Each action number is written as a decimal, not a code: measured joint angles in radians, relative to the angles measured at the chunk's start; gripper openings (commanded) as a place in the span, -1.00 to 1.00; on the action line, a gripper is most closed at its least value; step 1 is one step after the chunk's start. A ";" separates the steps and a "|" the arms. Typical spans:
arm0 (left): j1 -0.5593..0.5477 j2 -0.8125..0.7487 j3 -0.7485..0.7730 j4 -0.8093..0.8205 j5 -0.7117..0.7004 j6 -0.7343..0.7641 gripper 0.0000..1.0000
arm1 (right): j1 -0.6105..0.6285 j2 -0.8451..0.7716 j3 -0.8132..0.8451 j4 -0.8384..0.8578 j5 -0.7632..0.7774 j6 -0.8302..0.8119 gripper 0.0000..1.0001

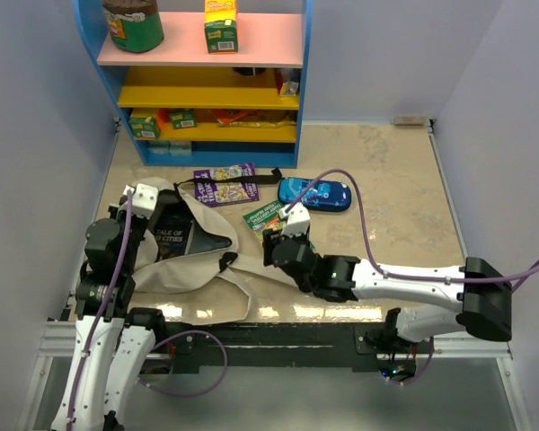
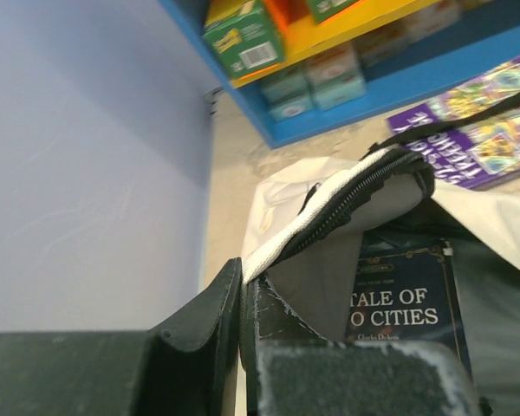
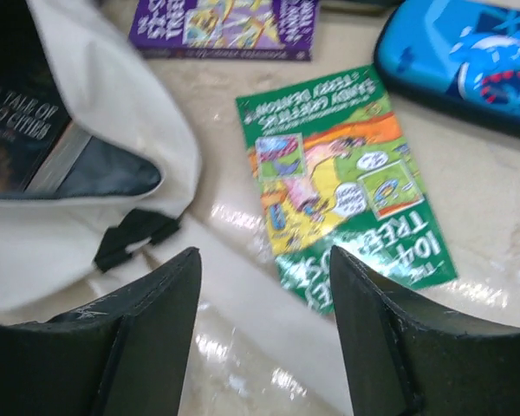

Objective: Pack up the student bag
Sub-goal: Move the book to the center of the board, then adjust the book at the center of the board.

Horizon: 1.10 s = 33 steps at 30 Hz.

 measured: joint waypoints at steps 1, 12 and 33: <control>0.000 0.001 -0.009 0.013 -0.034 0.003 -1.00 | -0.029 0.004 0.012 0.008 -0.002 -0.015 0.29; 0.001 -0.014 0.001 -0.064 0.161 0.021 -1.00 | -0.124 0.455 0.200 0.034 -0.008 -0.185 0.97; 0.002 -0.016 0.026 -0.232 0.484 0.108 -1.00 | -0.203 0.644 0.296 0.111 -0.093 -0.227 -0.51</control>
